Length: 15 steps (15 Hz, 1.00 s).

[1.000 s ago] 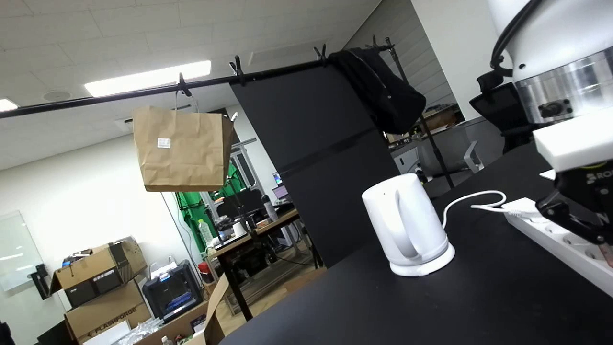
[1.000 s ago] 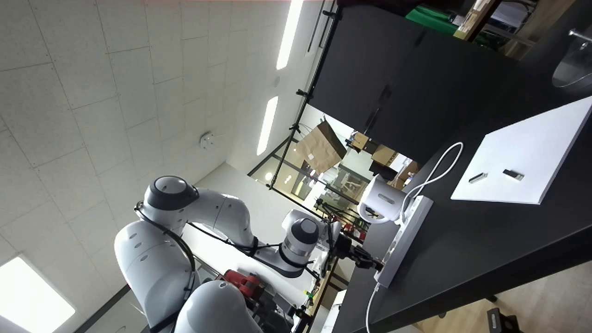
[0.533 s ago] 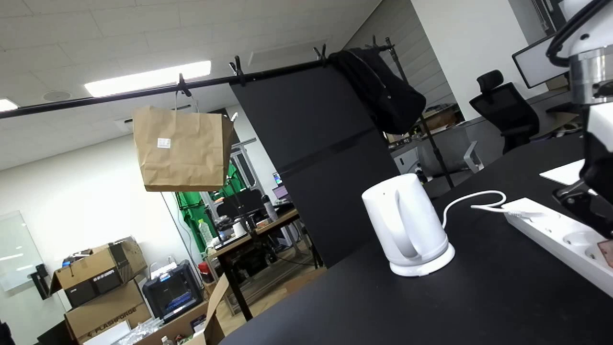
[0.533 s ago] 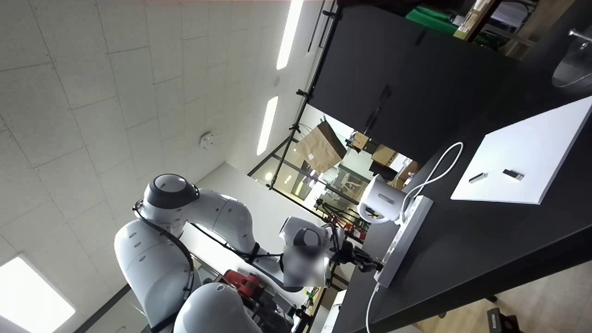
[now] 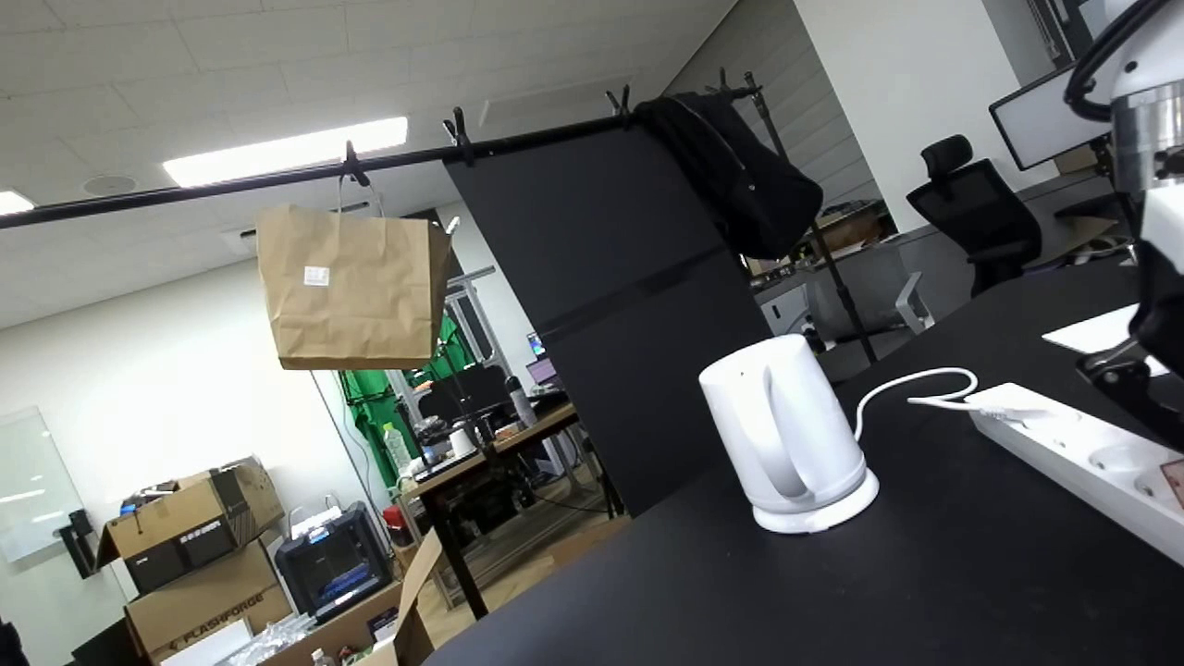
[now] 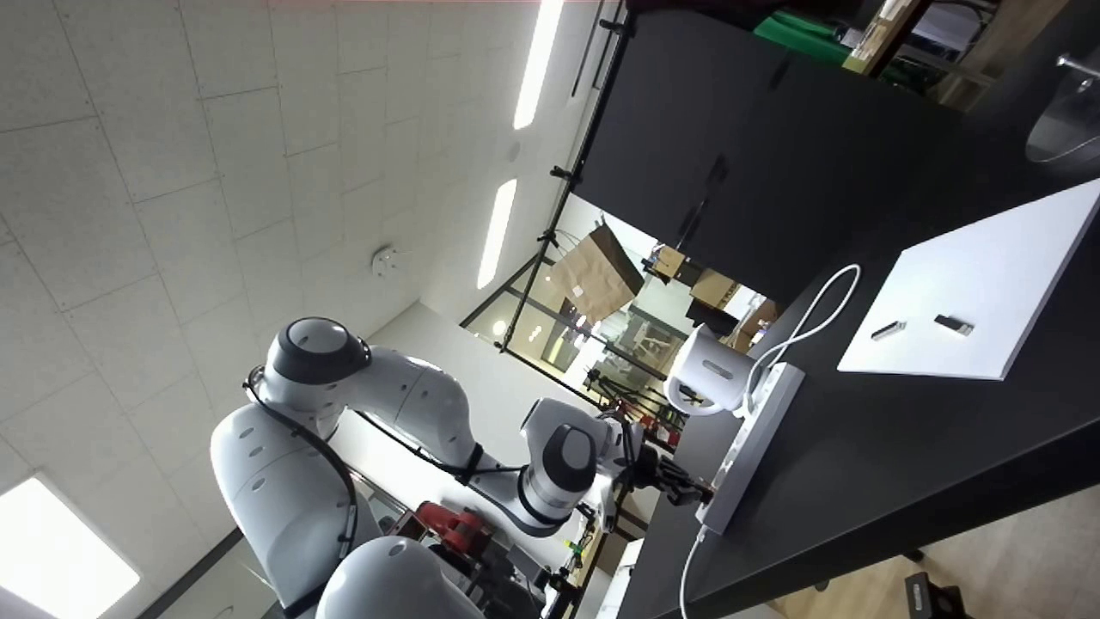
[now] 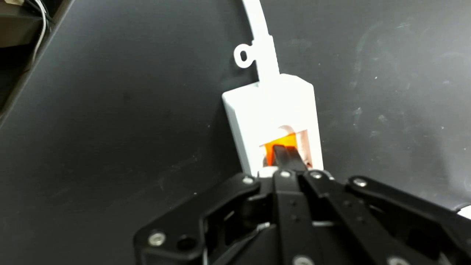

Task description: Turn on the switch on the adapter

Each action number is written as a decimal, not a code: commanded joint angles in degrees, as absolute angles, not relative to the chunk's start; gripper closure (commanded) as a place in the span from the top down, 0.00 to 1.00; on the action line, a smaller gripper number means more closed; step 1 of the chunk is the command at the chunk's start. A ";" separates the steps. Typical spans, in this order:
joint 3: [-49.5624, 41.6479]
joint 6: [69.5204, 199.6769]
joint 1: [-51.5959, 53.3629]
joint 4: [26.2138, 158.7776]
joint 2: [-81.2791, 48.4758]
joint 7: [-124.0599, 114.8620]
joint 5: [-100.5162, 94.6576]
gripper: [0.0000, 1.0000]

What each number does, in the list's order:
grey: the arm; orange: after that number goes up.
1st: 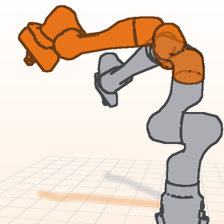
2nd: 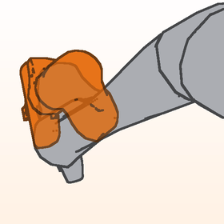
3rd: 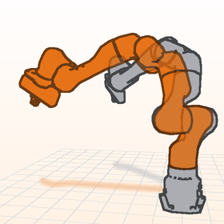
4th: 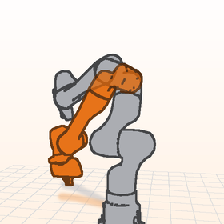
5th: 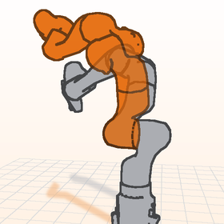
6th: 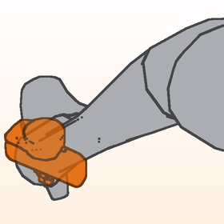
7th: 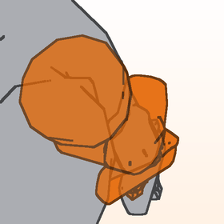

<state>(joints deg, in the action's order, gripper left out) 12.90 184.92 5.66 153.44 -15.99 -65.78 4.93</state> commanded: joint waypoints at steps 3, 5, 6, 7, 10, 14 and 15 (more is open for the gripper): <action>14.08 179.26 4.54 153.95 -10.28 -58.05 12.22 0.00; 14.88 178.75 4.52 153.94 -8.65 -55.60 14.60 0.00; 15.04 178.72 4.72 153.91 -7.96 -54.57 15.77 0.00; 15.47 178.37 4.76 153.85 -7.33 -53.49 17.03 0.00; 17.77 177.98 2.86 153.88 -5.65 -52.45 17.53 0.00; 20.07 176.88 1.15 153.53 -4.29 -50.63 19.35 0.00; 20.45 176.57 0.81 153.47 -4.05 -50.13 19.81 0.00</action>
<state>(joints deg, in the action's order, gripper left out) 18.70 178.79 2.52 153.49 -6.12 -52.20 17.70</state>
